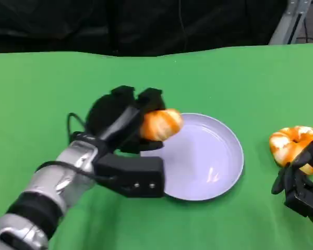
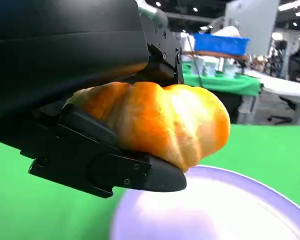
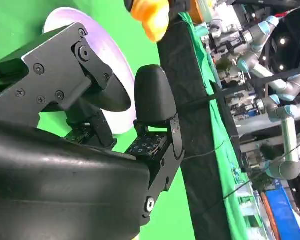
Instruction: Grasp the bread from the table and place it into the plate.
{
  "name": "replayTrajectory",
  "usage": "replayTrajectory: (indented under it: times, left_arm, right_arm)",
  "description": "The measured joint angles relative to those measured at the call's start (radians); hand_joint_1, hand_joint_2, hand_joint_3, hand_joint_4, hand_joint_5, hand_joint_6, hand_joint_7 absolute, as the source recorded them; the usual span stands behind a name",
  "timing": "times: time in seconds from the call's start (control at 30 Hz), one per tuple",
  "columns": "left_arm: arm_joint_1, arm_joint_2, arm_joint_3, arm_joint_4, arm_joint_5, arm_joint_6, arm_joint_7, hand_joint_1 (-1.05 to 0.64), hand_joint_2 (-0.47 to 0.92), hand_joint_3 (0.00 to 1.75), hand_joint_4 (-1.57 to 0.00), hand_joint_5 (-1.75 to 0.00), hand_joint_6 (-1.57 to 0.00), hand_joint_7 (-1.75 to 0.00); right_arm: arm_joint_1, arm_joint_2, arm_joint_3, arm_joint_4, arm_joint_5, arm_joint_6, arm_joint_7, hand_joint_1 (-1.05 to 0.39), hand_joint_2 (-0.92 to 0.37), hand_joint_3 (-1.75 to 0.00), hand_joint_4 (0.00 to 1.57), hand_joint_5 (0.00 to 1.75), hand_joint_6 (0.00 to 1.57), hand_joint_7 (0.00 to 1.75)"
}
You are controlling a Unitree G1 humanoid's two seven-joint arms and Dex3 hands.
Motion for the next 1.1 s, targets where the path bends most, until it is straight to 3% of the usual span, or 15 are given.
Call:
replayTrajectory:
  times: [0.17, 0.37, 0.47, 0.5, 0.53, 0.57, 0.63, 0.7, 0.73, 0.8, 0.83, 0.93, 1.0, 1.07, 1.1]
  left_arm:
    - [-0.051, -0.055, -0.029, 0.099, 0.018, -0.013, -0.002, -0.20, 0.92, 0.29, -0.57, -1.75, -0.55, -1.61]
    - [-0.084, -0.099, -0.062, 0.158, 0.039, -0.014, 0.003, -0.17, 0.92, 0.19, -0.61, -1.75, -0.51, -1.69]
    - [-0.105, -0.119, -0.075, 0.175, 0.059, -0.002, 0.010, -0.19, 0.92, 0.10, -0.61, -1.75, -0.66, -1.39]
    - [-0.110, -0.126, -0.078, 0.178, 0.060, 0.000, 0.016, -0.19, 0.92, 0.08, -0.61, -1.75, -0.72, -1.23]
    - [-0.114, -0.132, -0.083, 0.182, 0.062, 0.002, 0.022, -0.20, 0.92, 0.07, -0.63, -1.69, -0.83, -0.91]
    - [-0.118, -0.137, -0.088, 0.186, 0.063, 0.003, 0.022, -0.20, 0.92, 0.07, -0.63, -1.67, -0.89, -0.76]
    - [-0.121, -0.142, -0.096, 0.195, 0.065, 0.004, 0.022, -0.22, 0.92, 0.13, -0.73, -1.37, -0.97, -0.38]
    - [-0.121, -0.144, -0.101, 0.199, 0.065, 0.004, 0.021, -0.22, 0.92, 0.14, -0.76, -1.30, -1.01, -0.26]
    - [-0.122, -0.144, -0.103, 0.200, 0.065, 0.004, 0.021, -0.23, 0.92, 0.16, -0.67, -1.50, -1.02, -0.39]
    - [-0.126, -0.145, -0.105, 0.202, 0.065, 0.004, 0.011, -0.24, 0.92, 0.17, -0.59, -1.64, -0.85, -0.80]
    - [-0.129, -0.145, -0.107, 0.203, 0.065, 0.005, 0.003, -0.24, 0.92, 0.17, -0.57, -1.66, -0.79, -0.91]
    - [-0.135, -0.145, -0.113, 0.207, 0.066, 0.006, -0.011, -0.26, 0.92, 0.15, -0.62, -1.32, -0.87, -0.60]
    - [-0.136, -0.144, -0.121, 0.208, 0.067, 0.003, -0.012, -0.37, 0.92, 0.29, -0.60, -0.49, -0.77, -0.18]
    - [-0.137, -0.139, -0.129, 0.209, 0.067, -0.008, -0.021, -0.58, 0.92, 0.37, -0.46, -0.15, -0.61, -0.04]
    - [-0.137, -0.136, -0.133, 0.211, 0.068, -0.011, -0.027, -0.67, 0.92, 0.41, -0.38, -0.08, -0.54, -0.02]
  right_arm:
    - [0.000, 0.000, 0.001, 0.000, 0.001, 0.000, 0.002, -0.05, -0.42, -1.42, 0.91, 1.75, 0.76, 1.66]
    - [0.000, 0.000, 0.001, 0.000, 0.002, 0.000, 0.007, -0.05, -0.42, -1.42, 0.91, 1.75, 0.76, 1.66]
    - [0.001, 0.000, 0.001, 0.000, 0.002, 0.000, 0.007, -0.05, -0.43, -1.42, 0.91, 1.75, 0.76, 1.66]
    - [0.001, 0.000, 0.002, -0.001, 0.001, 0.000, 0.007, -0.05, -0.43, -1.43, 0.91, 1.75, 0.76, 1.66]
    - [0.001, 0.000, 0.002, -0.001, 0.001, -0.001, 0.007, -0.05, -0.43, -1.43, 0.90, 1.75, 0.76, 1.66]
    - [0.001, 0.001, 0.002, -0.001, 0.001, -0.001, 0.006, -0.05, -0.43, -1.42, 0.90, 1.75, 0.76, 1.66]
    - [0.001, 0.001, 0.004, -0.002, 0.000, -0.001, 0.006, -0.05, -0.43, -1.43, 0.90, 1.75, 0.76, 1.66]
    - [0.001, 0.001, 0.004, -0.002, 0.000, -0.001, 0.005, -0.05, -0.43, -1.43, 0.90, 1.75, 0.76, 1.66]
    - [0.001, 0.001, 0.005, -0.002, 0.000, -0.001, 0.004, -0.06, -0.42, -1.42, 0.90, 1.75, 0.76, 1.66]
    - [0.001, 0.002, 0.006, -0.002, -0.001, -0.001, 0.000, -0.06, -0.42, -1.42, 0.89, 1.75, 0.76, 1.66]
    - [0.001, 0.002, 0.006, -0.002, -0.001, -0.001, -0.001, -0.06, -0.42, -1.42, 0.89, 1.75, 0.76, 1.66]
    - [0.001, 0.002, 0.006, -0.003, 0.000, -0.001, -0.001, -0.05, -0.43, -1.41, 0.89, 1.75, 0.76, 1.65]
    - [0.001, 0.002, 0.006, -0.003, 0.000, -0.001, -0.001, -0.06, -0.42, -1.41, 0.89, 1.75, 0.76, 1.65]
    - [0.001, 0.002, 0.006, -0.003, 0.000, -0.004, 0.000, -0.06, -0.42, -1.40, 0.89, 1.75, 0.76, 1.65]
    - [0.001, 0.002, 0.006, -0.003, 0.000, -0.006, 0.000, -0.06, -0.42, -1.40, 0.90, 1.75, 0.76, 1.65]
